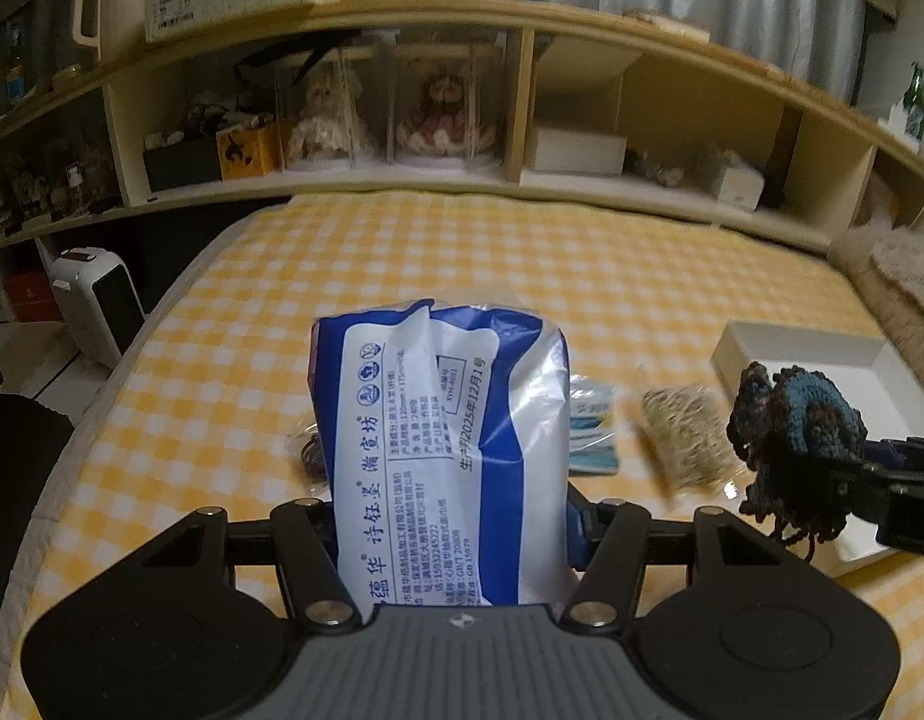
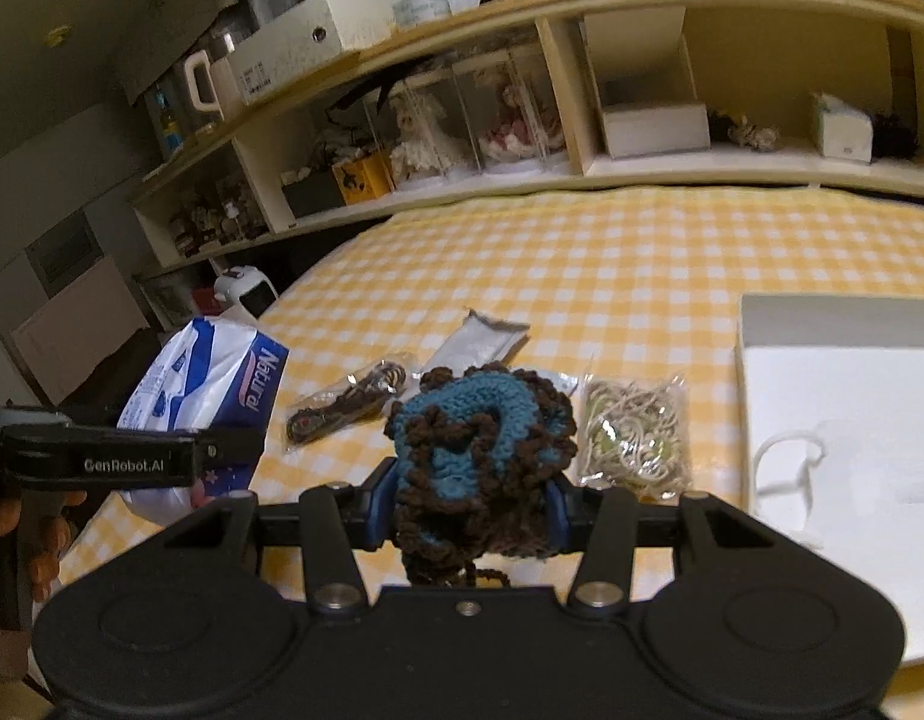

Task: Organize soft objects
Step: 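Lift and carry the wipes pack with the left tool while the right tool carries the scrunchie toward the box, then lower the wipes pack into the box and open the left tool while the right tool releases the scrunchie there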

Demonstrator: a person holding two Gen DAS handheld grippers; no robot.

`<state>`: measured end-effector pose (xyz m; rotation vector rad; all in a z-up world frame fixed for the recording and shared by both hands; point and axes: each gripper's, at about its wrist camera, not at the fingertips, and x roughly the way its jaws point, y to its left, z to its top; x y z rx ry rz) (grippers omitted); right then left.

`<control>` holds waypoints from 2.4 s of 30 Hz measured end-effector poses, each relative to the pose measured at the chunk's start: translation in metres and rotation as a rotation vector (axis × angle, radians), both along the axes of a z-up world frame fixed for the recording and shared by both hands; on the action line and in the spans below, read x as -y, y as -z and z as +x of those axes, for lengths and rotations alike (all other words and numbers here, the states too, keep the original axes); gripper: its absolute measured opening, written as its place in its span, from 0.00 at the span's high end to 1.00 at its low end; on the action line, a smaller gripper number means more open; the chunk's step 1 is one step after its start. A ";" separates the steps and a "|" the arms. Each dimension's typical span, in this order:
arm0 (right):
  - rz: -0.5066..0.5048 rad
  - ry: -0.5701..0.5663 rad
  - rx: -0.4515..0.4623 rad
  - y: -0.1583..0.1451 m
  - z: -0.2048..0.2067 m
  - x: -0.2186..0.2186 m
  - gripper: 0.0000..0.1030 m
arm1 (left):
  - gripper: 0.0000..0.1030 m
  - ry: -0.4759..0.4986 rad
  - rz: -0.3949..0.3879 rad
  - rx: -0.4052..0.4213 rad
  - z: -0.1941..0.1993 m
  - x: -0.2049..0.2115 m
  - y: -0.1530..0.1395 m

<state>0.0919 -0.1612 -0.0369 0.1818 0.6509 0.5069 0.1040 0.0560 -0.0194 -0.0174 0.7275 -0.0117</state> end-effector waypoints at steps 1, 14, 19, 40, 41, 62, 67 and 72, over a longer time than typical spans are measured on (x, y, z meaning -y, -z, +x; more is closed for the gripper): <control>0.001 0.005 0.010 -0.004 -0.003 0.003 0.53 | 0.41 0.003 -0.007 0.011 -0.003 0.002 -0.003; 0.020 0.095 0.147 -0.069 -0.028 0.073 0.52 | 0.41 0.132 -0.078 0.158 -0.015 0.063 -0.064; -0.013 0.159 0.172 -0.082 -0.029 0.110 0.52 | 0.41 0.205 -0.110 0.186 -0.006 0.102 -0.080; -0.072 0.399 0.089 -0.029 -0.011 0.243 0.52 | 0.41 0.356 -0.383 -0.072 0.062 0.252 0.023; -0.071 0.403 0.085 -0.025 -0.009 0.244 0.52 | 0.41 0.352 -0.380 -0.087 0.064 0.254 0.030; -0.185 0.330 -0.135 0.069 0.028 0.249 0.48 | 0.60 0.360 -0.231 -0.120 0.067 0.253 0.066; -0.232 0.380 -0.206 0.084 0.025 0.263 0.35 | 0.74 0.334 -0.264 -0.076 0.061 0.242 0.059; -0.172 0.384 -0.183 0.072 0.013 0.274 0.29 | 0.75 0.317 -0.265 -0.023 0.062 0.234 0.041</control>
